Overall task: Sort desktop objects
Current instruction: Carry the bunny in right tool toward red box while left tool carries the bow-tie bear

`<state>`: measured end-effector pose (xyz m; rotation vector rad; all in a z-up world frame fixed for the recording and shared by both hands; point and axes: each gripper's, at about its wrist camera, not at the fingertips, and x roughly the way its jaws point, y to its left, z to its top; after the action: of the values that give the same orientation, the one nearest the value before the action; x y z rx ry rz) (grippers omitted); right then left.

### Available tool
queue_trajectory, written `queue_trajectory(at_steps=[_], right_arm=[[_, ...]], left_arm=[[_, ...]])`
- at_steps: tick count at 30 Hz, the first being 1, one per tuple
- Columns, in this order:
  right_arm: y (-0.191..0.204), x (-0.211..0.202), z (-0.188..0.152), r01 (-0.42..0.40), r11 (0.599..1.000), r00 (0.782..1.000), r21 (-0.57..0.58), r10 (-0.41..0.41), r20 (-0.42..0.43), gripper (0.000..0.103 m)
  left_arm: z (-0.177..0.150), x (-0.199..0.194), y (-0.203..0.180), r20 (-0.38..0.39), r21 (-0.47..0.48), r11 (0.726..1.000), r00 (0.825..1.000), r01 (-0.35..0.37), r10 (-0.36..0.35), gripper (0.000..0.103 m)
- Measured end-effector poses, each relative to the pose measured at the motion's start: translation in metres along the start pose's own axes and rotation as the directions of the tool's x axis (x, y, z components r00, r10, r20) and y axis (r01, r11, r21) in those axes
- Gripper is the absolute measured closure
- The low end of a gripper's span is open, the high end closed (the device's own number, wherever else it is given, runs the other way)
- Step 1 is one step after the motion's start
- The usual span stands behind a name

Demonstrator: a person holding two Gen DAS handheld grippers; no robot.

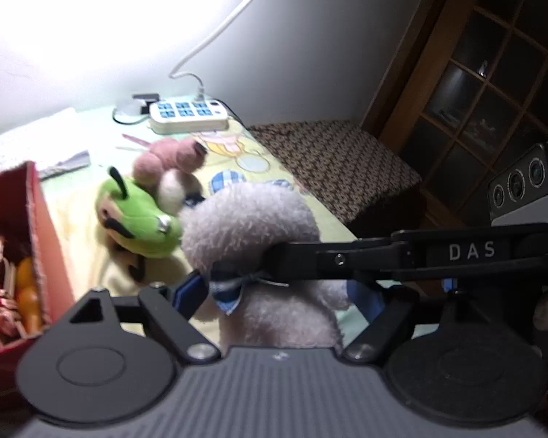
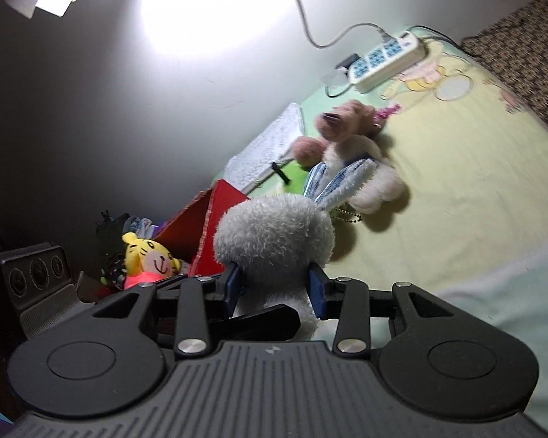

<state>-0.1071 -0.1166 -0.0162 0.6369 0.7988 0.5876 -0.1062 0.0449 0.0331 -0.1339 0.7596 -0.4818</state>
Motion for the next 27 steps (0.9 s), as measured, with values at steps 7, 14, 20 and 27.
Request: queue_trajectory(at_steps=[7, 14, 20, 27], right_arm=[[0.079, 0.054, 0.022, -0.125, 0.980, 0.992, -0.156, 0.122, -0.030, 0.061], [0.125, 0.118, 0.027, -0.200, 0.951, 0.979, -0.234, 0.183, -0.092, 0.061], [0.138, 0.182, 0.024, -0.219, 0.945, 0.969, -0.241, 0.182, -0.167, 0.061], [0.133, 0.242, 0.015, -0.219, 0.969, 0.950, -0.114, 0.185, -0.252, 0.062]], left_arm=[[0.009, -0.064, 0.057, 0.110, -0.045, 0.991, 0.986, -0.123, 0.127, 0.021], [0.009, -0.090, 0.113, 0.125, -0.103, 0.968, 0.962, -0.230, 0.242, 0.020], [0.007, -0.080, 0.163, 0.050, -0.142, 0.935, 0.941, -0.324, 0.334, 0.020], [-0.003, -0.070, 0.215, -0.052, -0.208, 0.892, 0.915, -0.403, 0.401, 0.021]])
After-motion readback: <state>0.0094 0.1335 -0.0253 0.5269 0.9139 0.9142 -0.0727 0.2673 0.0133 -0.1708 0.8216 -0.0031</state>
